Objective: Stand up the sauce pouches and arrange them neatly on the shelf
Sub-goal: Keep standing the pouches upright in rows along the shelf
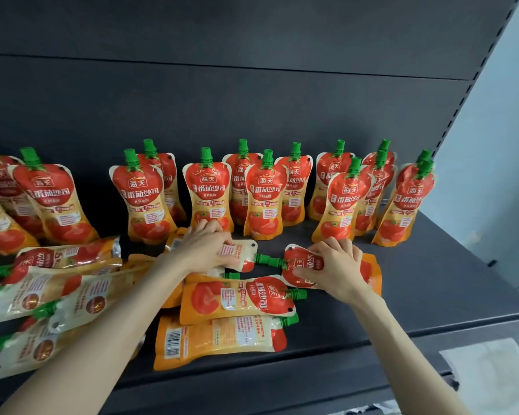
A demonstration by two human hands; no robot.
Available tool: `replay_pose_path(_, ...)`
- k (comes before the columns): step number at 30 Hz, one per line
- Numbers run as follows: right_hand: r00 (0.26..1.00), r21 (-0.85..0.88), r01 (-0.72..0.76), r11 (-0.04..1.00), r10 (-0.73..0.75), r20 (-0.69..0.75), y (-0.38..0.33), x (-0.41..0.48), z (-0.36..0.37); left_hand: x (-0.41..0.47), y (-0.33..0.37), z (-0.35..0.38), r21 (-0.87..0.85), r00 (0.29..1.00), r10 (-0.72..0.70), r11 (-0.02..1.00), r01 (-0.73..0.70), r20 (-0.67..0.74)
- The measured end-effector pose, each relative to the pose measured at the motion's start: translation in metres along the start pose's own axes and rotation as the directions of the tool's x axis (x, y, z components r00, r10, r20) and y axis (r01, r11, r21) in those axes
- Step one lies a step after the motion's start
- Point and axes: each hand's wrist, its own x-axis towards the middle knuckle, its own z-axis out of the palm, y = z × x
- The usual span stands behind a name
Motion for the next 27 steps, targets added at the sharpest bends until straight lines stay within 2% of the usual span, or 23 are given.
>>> replay_pose_path(7,1.0,0.125,0.006,0.992,-0.005,-0.003,0.003,0.002,0.002,-0.001,0.0,-0.004,-0.121,0.998,0.023,0.992,-0.03,-0.06)
replay_pose_path(15,0.999,0.336,0.009,0.942,0.002,-0.035,0.005,-0.002,-0.008,0.003,-0.004,-0.008,-0.241,0.971,0.034,0.966,-0.093,-0.237)
replay_pose_path(17,0.999,0.425,0.021,0.905,-0.004,-0.041,0.008,-0.004,-0.012,0.0,-0.003,-0.011,-0.266,0.967,0.038,0.958,-0.107,-0.254)
replay_pose_path(21,1.0,0.643,0.028,0.765,-0.018,-0.023,0.014,-0.007,-0.023,-0.016,0.008,-0.019,-0.365,0.934,0.061,0.91,-0.198,-0.353)
replay_pose_path(24,0.996,0.711,0.086,0.697,-0.057,-0.065,0.017,-0.008,-0.037,-0.031,0.028,-0.03,-0.458,0.89,0.1,0.829,-0.322,-0.445)
replay_pose_path(27,0.987,0.786,0.154,0.599,-0.057,-0.15,0.023,-0.01,-0.056,-0.039,0.057,-0.039,-0.528,0.824,0.05,0.745,-0.407,-0.565)
